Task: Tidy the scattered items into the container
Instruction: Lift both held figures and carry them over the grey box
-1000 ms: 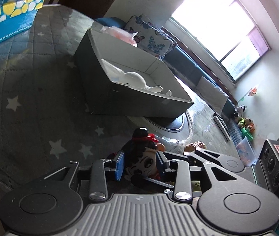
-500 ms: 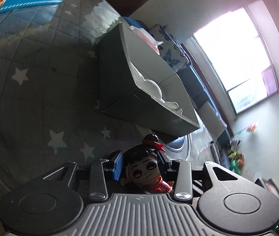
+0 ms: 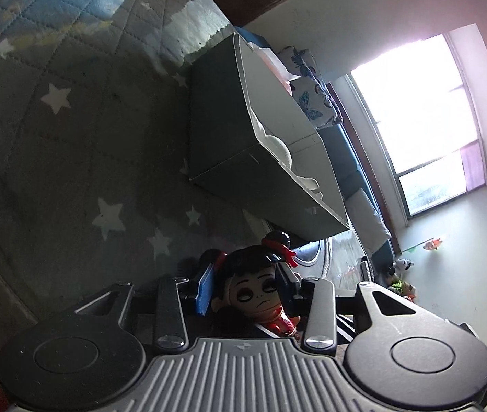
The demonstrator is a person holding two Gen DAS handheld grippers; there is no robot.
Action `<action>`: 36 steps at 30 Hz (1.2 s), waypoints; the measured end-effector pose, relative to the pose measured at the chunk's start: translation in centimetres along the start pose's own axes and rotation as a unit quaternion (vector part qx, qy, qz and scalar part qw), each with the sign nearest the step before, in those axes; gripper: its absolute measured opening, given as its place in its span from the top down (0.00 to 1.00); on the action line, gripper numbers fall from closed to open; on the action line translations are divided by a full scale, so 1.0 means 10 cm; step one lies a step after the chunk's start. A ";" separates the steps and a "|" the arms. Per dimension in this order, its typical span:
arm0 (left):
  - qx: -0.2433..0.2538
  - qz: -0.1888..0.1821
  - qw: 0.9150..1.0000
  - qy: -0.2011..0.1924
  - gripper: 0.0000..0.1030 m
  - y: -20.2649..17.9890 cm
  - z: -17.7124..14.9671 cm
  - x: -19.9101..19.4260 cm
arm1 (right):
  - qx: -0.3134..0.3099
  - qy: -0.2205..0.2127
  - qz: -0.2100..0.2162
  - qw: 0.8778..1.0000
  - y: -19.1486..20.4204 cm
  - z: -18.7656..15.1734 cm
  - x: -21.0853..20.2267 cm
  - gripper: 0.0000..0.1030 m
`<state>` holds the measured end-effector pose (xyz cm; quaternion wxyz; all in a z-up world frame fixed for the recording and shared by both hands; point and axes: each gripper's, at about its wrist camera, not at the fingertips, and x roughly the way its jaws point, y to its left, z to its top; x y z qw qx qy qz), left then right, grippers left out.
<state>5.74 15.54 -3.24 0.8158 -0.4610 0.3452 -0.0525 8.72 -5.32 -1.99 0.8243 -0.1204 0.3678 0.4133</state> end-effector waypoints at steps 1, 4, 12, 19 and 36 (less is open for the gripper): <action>-0.002 -0.001 1.000 0.000 0.59 0.00 0.00 0.00 | 0.002 0.000 0.001 1.000 0.00 0.00 0.00 0.51; -0.005 -0.006 1.000 0.002 0.58 0.01 0.00 0.02 | 0.006 0.001 0.002 1.000 -0.01 -0.01 -0.01 0.51; 0.010 -0.013 1.000 0.016 0.58 -0.08 -0.02 0.12 | 0.013 0.002 -0.002 1.000 -0.06 -0.02 -0.04 0.51; -0.005 -0.025 0.999 0.024 0.57 -0.07 -0.02 0.22 | 0.029 -0.005 -0.013 0.999 -0.15 -0.01 -0.08 0.40; -0.004 -0.038 0.999 0.035 0.54 -0.10 0.00 0.29 | 0.043 -0.005 -0.009 0.999 -0.17 0.00 -0.06 0.49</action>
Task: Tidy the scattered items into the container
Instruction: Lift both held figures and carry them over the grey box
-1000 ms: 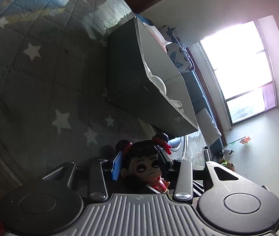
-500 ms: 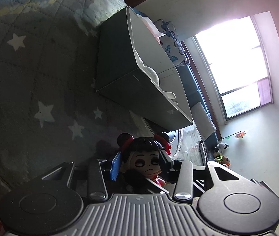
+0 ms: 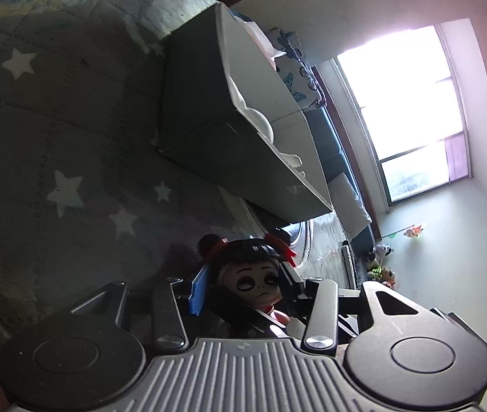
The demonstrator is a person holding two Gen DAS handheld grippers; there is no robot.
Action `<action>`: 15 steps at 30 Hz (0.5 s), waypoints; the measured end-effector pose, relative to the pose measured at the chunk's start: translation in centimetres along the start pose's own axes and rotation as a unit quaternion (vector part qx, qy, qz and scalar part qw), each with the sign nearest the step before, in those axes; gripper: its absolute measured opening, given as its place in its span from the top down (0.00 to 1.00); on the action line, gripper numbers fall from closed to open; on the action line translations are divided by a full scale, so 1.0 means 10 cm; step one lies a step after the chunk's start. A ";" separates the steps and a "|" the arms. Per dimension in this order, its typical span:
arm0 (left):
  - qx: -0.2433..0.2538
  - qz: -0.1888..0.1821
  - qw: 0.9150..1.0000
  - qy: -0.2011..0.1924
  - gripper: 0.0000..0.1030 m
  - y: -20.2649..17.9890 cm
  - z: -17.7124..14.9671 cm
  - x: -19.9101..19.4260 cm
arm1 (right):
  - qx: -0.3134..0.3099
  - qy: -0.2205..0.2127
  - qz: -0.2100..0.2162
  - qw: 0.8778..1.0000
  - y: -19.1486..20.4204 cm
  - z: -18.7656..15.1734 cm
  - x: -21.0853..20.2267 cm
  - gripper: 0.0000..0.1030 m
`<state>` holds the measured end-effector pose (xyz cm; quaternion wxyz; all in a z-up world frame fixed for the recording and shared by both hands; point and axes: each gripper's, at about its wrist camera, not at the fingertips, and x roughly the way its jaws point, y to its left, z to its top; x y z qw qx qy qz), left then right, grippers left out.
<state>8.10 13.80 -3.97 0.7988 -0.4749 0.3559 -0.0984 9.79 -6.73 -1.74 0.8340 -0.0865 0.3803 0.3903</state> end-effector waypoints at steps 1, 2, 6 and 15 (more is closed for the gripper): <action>0.003 -0.002 1.000 -0.002 0.54 -0.03 0.00 0.00 | 0.000 -0.003 -0.003 1.000 0.00 0.01 -0.03 0.49; 0.008 -0.006 1.000 -0.003 0.54 -0.06 0.00 -0.01 | 0.000 -0.008 -0.004 1.000 -0.01 0.02 -0.06 0.49; 0.015 -0.027 1.000 -0.002 0.54 -0.23 0.09 -0.01 | -0.002 -0.030 -0.012 0.999 -0.04 0.12 -0.23 0.49; 0.051 -0.081 0.995 0.001 0.55 -0.81 0.70 0.32 | -0.007 -0.097 -0.057 0.994 -0.38 0.73 -0.51 0.49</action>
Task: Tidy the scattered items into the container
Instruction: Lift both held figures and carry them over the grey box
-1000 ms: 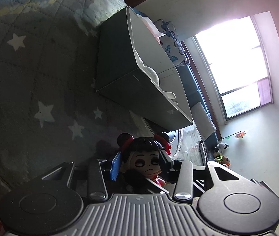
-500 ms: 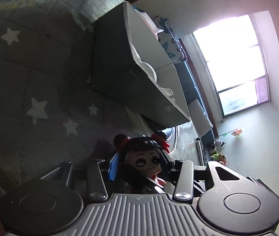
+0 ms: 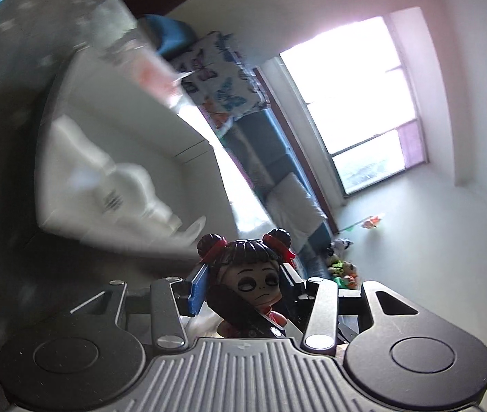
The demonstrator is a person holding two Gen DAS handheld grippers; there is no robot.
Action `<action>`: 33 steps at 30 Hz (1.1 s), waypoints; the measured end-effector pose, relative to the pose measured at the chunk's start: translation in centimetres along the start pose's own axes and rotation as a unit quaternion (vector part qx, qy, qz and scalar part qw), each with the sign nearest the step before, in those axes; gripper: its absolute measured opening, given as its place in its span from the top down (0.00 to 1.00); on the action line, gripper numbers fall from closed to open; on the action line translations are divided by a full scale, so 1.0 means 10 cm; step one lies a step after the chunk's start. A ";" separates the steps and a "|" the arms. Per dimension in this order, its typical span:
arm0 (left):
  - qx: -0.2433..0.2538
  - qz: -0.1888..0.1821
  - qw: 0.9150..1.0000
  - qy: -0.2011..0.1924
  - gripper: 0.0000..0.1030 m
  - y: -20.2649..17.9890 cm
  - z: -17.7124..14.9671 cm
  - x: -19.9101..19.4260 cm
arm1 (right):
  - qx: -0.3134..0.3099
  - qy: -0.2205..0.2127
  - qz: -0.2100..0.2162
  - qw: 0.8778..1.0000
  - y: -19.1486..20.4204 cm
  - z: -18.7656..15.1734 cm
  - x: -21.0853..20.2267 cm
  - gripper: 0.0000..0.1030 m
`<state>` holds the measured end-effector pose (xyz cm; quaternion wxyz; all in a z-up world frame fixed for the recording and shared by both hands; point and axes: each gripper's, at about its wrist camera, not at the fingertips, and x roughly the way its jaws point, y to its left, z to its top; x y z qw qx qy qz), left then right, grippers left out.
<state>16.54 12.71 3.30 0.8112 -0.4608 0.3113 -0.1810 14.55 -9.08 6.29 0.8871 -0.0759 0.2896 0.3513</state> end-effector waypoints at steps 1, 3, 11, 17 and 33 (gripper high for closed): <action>-0.001 0.001 1.000 0.001 0.55 -0.03 0.08 0.08 | 0.000 -0.003 -0.006 1.000 -0.07 0.10 0.04 0.49; 0.006 0.004 1.000 0.003 0.54 -0.09 0.26 0.26 | 0.003 -0.006 -0.017 1.000 -0.20 0.25 0.16 0.49; -0.022 0.029 0.999 0.031 0.54 0.09 0.71 0.99 | 0.046 0.023 -0.031 0.998 -0.82 0.57 0.79 0.49; -0.065 0.058 0.994 0.059 0.54 0.38 0.85 1.42 | 0.076 0.072 -0.026 0.994 -1.11 0.52 1.27 0.49; -0.045 0.076 0.995 0.050 0.55 0.40 0.92 1.46 | 0.073 0.083 -0.034 0.993 -1.16 0.44 1.54 0.49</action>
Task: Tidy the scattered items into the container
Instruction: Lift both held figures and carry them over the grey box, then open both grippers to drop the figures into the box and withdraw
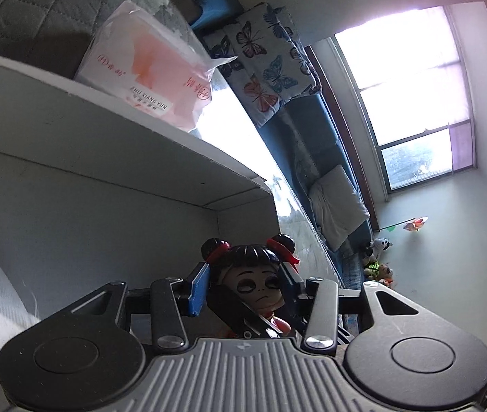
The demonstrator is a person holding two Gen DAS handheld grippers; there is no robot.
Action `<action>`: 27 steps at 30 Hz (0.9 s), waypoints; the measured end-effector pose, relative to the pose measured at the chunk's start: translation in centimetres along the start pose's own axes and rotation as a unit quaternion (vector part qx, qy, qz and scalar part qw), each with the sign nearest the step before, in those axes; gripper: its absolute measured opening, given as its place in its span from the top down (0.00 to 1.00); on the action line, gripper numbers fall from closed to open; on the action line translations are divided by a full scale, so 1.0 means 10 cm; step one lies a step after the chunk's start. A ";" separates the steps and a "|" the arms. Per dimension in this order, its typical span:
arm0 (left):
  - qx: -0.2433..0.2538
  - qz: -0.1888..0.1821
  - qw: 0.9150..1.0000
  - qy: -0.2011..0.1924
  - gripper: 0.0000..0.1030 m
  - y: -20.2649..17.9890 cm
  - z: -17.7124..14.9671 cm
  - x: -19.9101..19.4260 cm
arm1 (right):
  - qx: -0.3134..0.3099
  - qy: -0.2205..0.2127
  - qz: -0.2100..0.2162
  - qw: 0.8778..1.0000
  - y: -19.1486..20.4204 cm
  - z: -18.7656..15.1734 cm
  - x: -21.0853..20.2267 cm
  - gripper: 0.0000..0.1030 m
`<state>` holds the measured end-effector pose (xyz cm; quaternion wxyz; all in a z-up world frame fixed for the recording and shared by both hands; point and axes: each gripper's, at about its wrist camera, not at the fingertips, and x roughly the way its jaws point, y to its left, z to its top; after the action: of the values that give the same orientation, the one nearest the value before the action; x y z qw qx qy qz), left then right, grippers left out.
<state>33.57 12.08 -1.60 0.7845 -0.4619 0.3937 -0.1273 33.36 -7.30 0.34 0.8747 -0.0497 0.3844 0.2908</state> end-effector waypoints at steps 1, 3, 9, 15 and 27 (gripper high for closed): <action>0.000 0.009 1.000 0.000 0.55 0.01 0.00 0.01 | -0.002 0.008 -0.003 1.000 0.00 0.01 0.02 0.49; -0.003 0.014 1.000 0.003 0.55 0.04 0.00 0.03 | -0.017 0.020 -0.009 1.000 0.04 0.00 0.09 0.49; -0.007 0.033 0.999 0.001 0.55 0.11 -0.01 0.04 | -0.059 0.038 -0.034 0.997 0.18 -0.01 0.19 0.48; 0.021 0.047 0.999 -0.007 0.55 0.04 -0.07 -0.06 | -0.052 0.033 -0.036 0.997 0.16 0.00 0.16 0.47; 0.095 0.038 0.994 -0.043 0.55 -0.32 -0.40 -0.56 | -0.047 -0.023 -0.021 0.998 0.25 -0.15 -0.52 0.38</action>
<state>27.47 11.04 2.78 0.8451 -0.3751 0.3634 -0.1144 28.30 -8.17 3.28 0.8860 -0.0920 0.3493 0.2907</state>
